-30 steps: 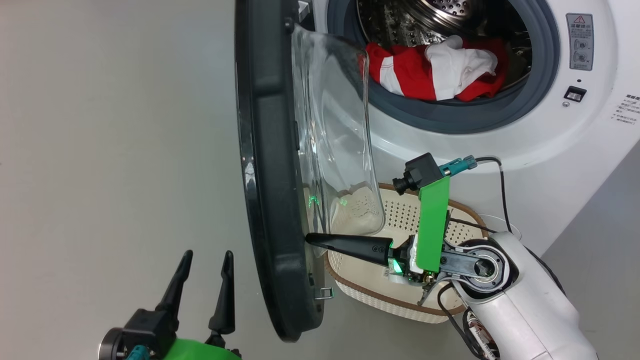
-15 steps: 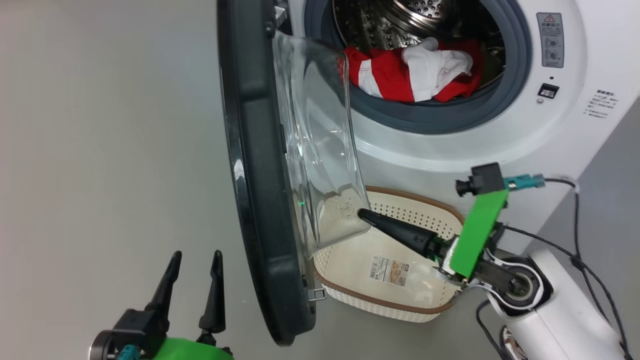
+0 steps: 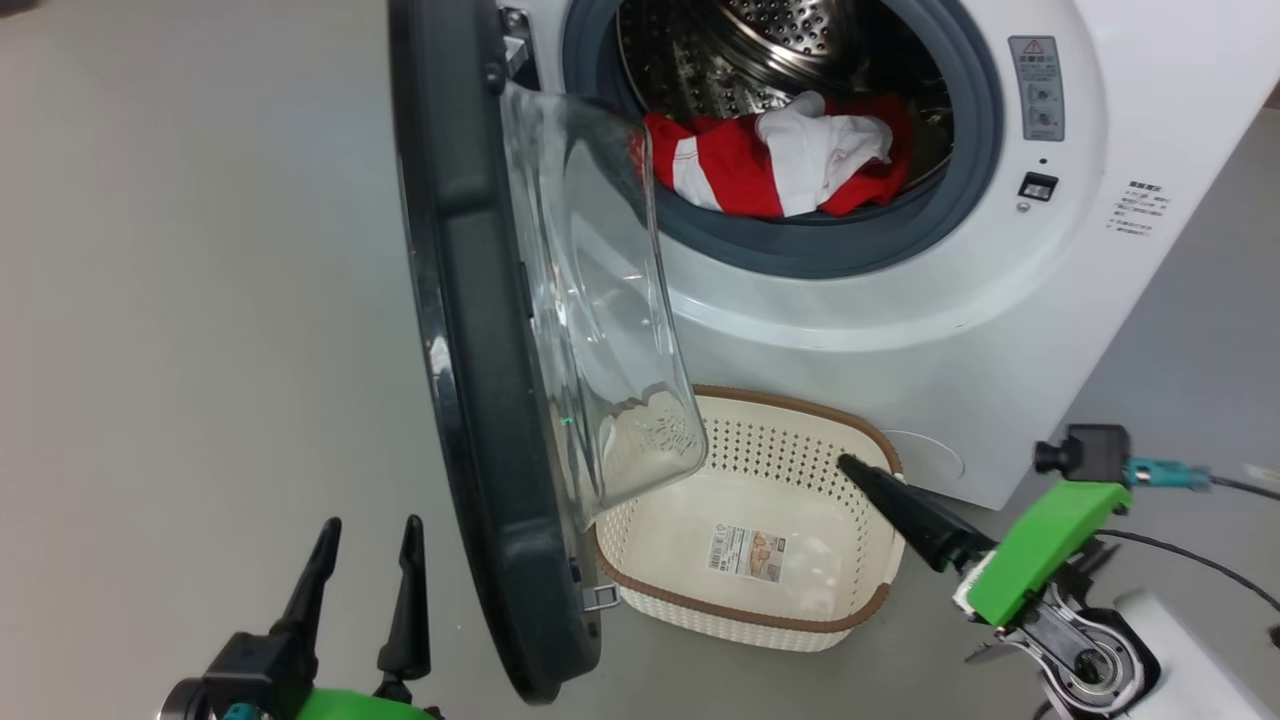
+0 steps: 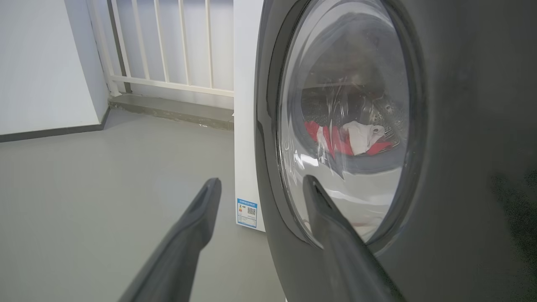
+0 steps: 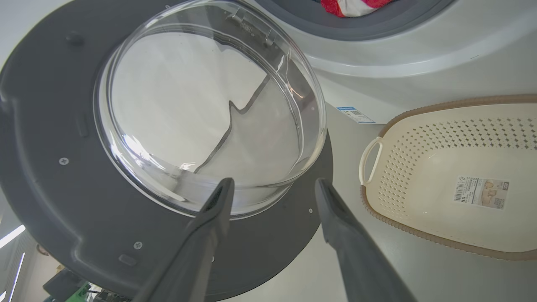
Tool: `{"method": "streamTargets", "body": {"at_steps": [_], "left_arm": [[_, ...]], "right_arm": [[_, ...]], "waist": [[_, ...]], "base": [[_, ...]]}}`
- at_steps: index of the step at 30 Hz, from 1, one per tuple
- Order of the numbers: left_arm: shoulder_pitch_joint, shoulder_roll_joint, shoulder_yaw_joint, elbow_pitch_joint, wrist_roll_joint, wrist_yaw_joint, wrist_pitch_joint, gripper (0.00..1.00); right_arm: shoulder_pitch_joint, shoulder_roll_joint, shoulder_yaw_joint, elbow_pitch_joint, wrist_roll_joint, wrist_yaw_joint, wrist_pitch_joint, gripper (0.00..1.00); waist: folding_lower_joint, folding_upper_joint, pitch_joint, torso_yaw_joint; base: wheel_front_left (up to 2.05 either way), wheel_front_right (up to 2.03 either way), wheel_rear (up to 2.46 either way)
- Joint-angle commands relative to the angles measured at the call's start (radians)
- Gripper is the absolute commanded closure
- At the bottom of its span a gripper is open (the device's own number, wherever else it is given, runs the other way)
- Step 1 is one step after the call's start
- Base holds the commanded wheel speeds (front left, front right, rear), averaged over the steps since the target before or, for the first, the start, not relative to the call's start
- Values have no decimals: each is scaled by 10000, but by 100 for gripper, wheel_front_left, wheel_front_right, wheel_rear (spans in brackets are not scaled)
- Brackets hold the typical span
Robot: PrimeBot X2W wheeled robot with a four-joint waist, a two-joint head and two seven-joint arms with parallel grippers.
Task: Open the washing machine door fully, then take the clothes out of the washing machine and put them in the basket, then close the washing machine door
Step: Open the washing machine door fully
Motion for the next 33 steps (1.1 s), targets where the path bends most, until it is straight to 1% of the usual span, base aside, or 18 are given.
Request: {"method": "streamTargets", "body": {"at_steps": [1, 4, 6, 8, 13, 18, 21, 23, 24, 26, 33], "left_arm": [[-91, 156, 391, -214, 113, -44, -122, 0], [-41, 156, 465, -219, 142, -76, -122, 0], [-8, 156, 510, -216, 166, -99, -122, 0], [23, 156, 553, -216, 185, -115, -122, 0], [133, 156, 640, -201, 221, -144, -122, 0], [207, 156, 692, -174, 228, -156, -122, 0], [249, 156, 731, -178, 222, -147, -122, 0], [277, 156, 750, -184, 217, -143, -122, 0], [288, 156, 756, -186, 217, -145, -122, 0], [297, 156, 765, -198, 214, -146, -122, 0], [231, 156, 749, -226, 185, -122, -122, 0]], "right_arm": [[103, -164, 132, -317, -109, 17, -381, 0], [348, -488, 264, -334, -237, 17, -1308, 0], [477, -754, 515, -310, -462, 17, -1864, 0], [605, -913, 705, -279, -453, 17, -2357, 0], [810, -1473, 1431, -188, -829, 17, -3489, 0], [902, -1979, 2128, -111, -1305, 17, -4849, 0], [931, -2147, 2348, -25, -1659, 17, -5299, 0], [944, -2218, 2381, 84, -2101, 17, -5415, 0], [954, -2194, 2275, 147, -2336, 17, -5436, 0], [1034, -2007, 1631, 137, -2929, 17, -5447, 0], [1861, -1223, -441, -187, -5713, 17, -5452, 0]], "waist": [[0, 0, -54, -83], [0, 0, -84, -193], [0, 0, -107, -261], [0, 0, -133, -323], [0, 0, -230, -426], [0, 0, -300, -451], [0, 0, -345, -472], [0, 0, -361, -489], [0, 0, -362, -499], [0, 0, -347, -518], [0, 0, -272, -499]], "base": [[0, 0, 0], [0, 0, 0], [0, 0, 0], [0, 0, 0], [0, 0, 0], [0, 0, 0], [0, 0, 0], [0, 0, 0], [0, 0, 0], [0, 0, 0], [0, 0, 0]]}}
